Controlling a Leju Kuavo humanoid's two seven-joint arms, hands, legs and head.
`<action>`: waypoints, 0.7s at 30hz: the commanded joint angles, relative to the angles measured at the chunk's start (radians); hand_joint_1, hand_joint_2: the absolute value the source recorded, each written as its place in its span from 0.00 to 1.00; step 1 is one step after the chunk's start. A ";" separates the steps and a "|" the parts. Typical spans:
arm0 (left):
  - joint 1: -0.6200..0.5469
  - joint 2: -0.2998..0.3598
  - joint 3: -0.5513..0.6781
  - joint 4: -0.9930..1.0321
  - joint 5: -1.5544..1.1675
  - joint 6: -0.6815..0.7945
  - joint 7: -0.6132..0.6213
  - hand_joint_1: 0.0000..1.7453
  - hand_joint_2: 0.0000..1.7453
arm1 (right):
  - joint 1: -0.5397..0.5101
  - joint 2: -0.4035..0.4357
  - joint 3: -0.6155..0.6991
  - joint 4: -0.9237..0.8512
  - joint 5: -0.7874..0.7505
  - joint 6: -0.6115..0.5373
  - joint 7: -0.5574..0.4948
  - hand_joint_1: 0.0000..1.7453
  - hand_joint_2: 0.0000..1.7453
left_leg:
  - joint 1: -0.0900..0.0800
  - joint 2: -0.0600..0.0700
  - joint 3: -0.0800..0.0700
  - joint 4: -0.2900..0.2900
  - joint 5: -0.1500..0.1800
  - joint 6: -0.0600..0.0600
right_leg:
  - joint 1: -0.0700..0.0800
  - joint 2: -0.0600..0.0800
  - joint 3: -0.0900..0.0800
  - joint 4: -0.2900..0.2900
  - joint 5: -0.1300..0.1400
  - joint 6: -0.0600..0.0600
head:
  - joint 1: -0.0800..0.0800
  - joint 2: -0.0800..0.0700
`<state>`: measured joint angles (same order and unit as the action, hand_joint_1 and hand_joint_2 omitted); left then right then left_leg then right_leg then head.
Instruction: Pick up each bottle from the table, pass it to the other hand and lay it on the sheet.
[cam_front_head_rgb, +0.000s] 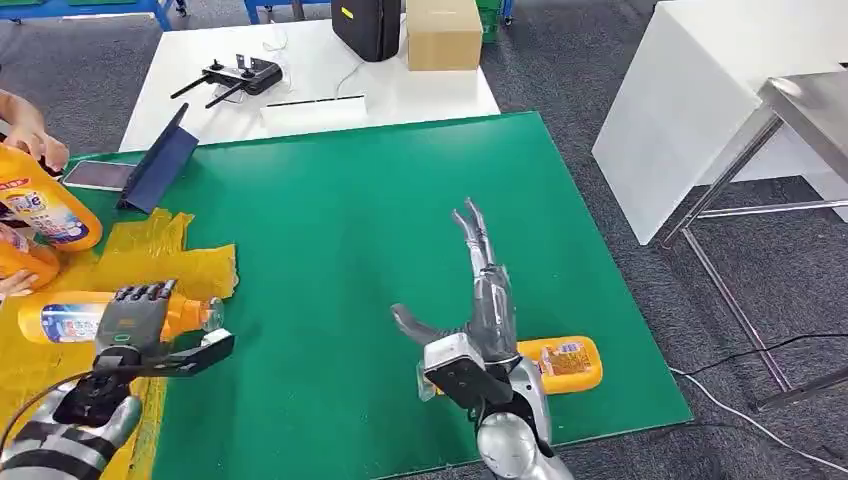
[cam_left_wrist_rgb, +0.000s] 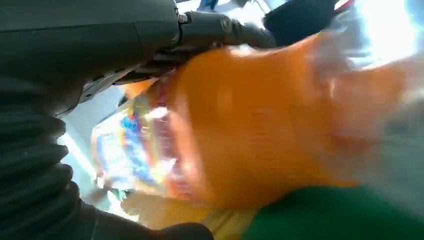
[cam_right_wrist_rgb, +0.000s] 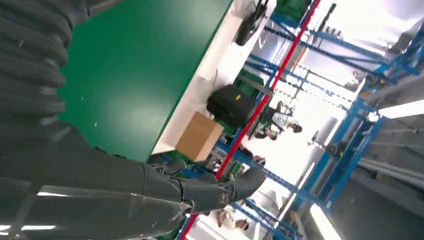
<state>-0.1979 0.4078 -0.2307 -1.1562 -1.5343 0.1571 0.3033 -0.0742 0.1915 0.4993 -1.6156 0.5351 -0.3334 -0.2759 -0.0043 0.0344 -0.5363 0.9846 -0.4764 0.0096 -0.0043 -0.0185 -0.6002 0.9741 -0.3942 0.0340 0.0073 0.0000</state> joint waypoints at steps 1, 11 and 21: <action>0.196 -0.091 0.281 -0.029 -0.037 0.025 0.019 0.00 1.00 | -0.105 0.030 0.087 0.158 0.032 -0.002 0.051 0.00 1.00 | 0.000 0.004 0.007 -0.003 -0.001 -0.001 | 0.000 0.007 0.004 -0.002 0.001 -0.001 | 0.000 0.000; 0.262 -0.279 0.498 -0.137 0.141 0.276 -0.160 0.00 1.00 | -0.123 -0.021 0.029 0.146 -0.048 0.137 -0.002 0.00 1.00 | 0.002 0.001 0.009 -0.002 -0.001 -0.002 | 0.002 0.004 0.007 -0.002 -0.001 -0.001 | 0.000 0.000; 0.263 -0.303 0.526 -0.130 0.186 0.308 -0.212 0.00 1.00 | -0.118 -0.028 0.023 0.152 -0.065 0.150 -0.010 0.00 1.00 | 0.003 -0.006 0.009 -0.001 -0.002 -0.002 | 0.003 0.003 0.009 -0.002 -0.003 -0.002 | 0.000 0.000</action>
<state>0.0710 0.1843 0.2205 -1.2993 -1.3501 0.4661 0.0992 -0.1493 0.1968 0.5363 -1.5248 0.4742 -0.1877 -0.2831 -0.0033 0.0319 -0.5329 0.9846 -0.4770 0.0082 -0.0026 -0.0182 -0.5974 0.9742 -0.3952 0.0321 0.0072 0.0000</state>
